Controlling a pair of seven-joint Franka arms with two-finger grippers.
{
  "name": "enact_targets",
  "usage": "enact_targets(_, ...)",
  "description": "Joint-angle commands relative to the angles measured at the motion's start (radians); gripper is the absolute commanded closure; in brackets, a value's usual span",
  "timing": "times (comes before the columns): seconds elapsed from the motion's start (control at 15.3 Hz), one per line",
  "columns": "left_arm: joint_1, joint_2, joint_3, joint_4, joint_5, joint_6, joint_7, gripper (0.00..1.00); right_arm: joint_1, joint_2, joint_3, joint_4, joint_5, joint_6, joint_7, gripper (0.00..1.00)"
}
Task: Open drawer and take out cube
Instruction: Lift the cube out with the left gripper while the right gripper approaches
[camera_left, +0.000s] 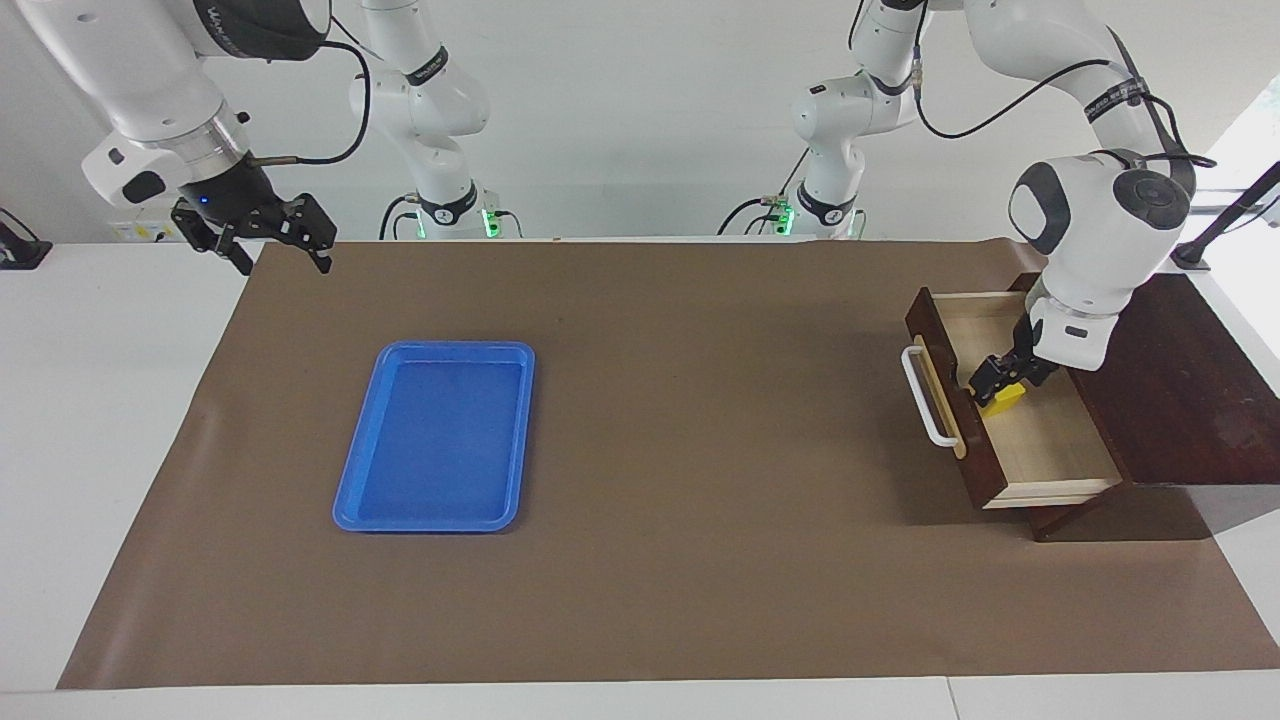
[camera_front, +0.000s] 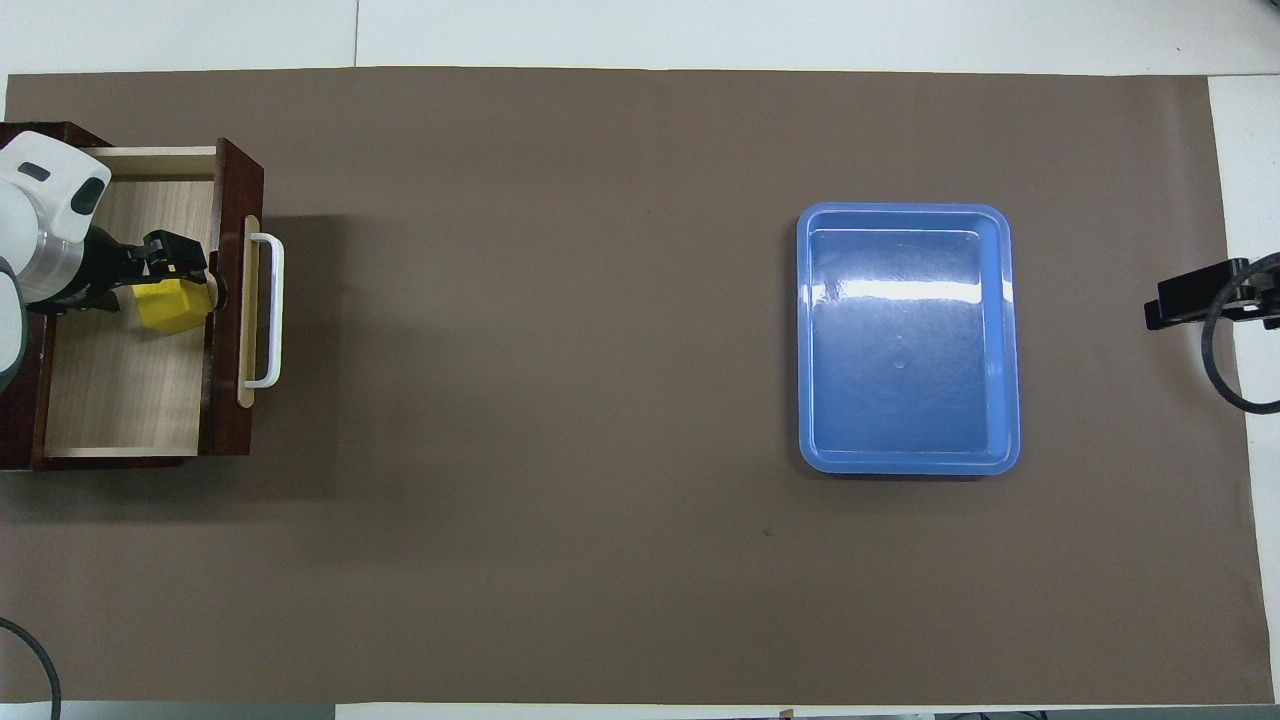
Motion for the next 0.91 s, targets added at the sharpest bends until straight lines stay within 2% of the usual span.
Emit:
enact_targets(0.0,0.003,-0.018,-0.002,-0.023,-0.012,0.015,-0.021,0.79,-0.01,-0.006,0.002,-0.005,0.003,-0.001,0.007,0.0)
enact_targets(0.07,-0.004,-0.015,-0.002,-0.014,-0.012,0.004,-0.023,0.95,-0.01,-0.006,0.002,-0.006,0.008,0.0,0.013,0.0)
enact_targets(0.13,-0.007,-0.012,-0.002,0.009,-0.012,-0.02,-0.024,1.0,-0.01,-0.006,0.004,-0.014,0.019,0.002,0.037,0.0)
enact_targets(0.2,-0.007,0.005,-0.002,0.061,-0.012,-0.057,-0.026,1.0,-0.009,-0.007,0.005,-0.028,0.023,0.012,0.08,0.0)
enact_targets(0.33,-0.016,0.049,-0.005,0.226,-0.012,-0.196,-0.027,1.0,0.002,-0.007,0.005,-0.048,0.089,0.022,0.203,0.0)
enact_targets(0.46,-0.053,0.063,-0.005,0.344,-0.018,-0.296,-0.09,1.0,0.006,0.002,0.01,-0.054,0.147,0.023,0.345,0.0)
enact_targets(0.59,-0.108,0.048,-0.011,0.371,-0.053,-0.327,-0.269,1.0,0.039,0.028,0.01,-0.055,0.227,0.032,0.509,0.0)
enact_targets(0.72,-0.185,0.028,-0.014,0.371,-0.081,-0.329,-0.548,1.0,0.062,0.054,0.01,-0.055,0.319,0.072,0.68,0.0)
enact_targets(0.85,-0.301,0.01,-0.014,0.341,-0.089,-0.329,-0.802,1.0,0.111,0.095,0.01,-0.055,0.391,0.13,0.839,0.0)
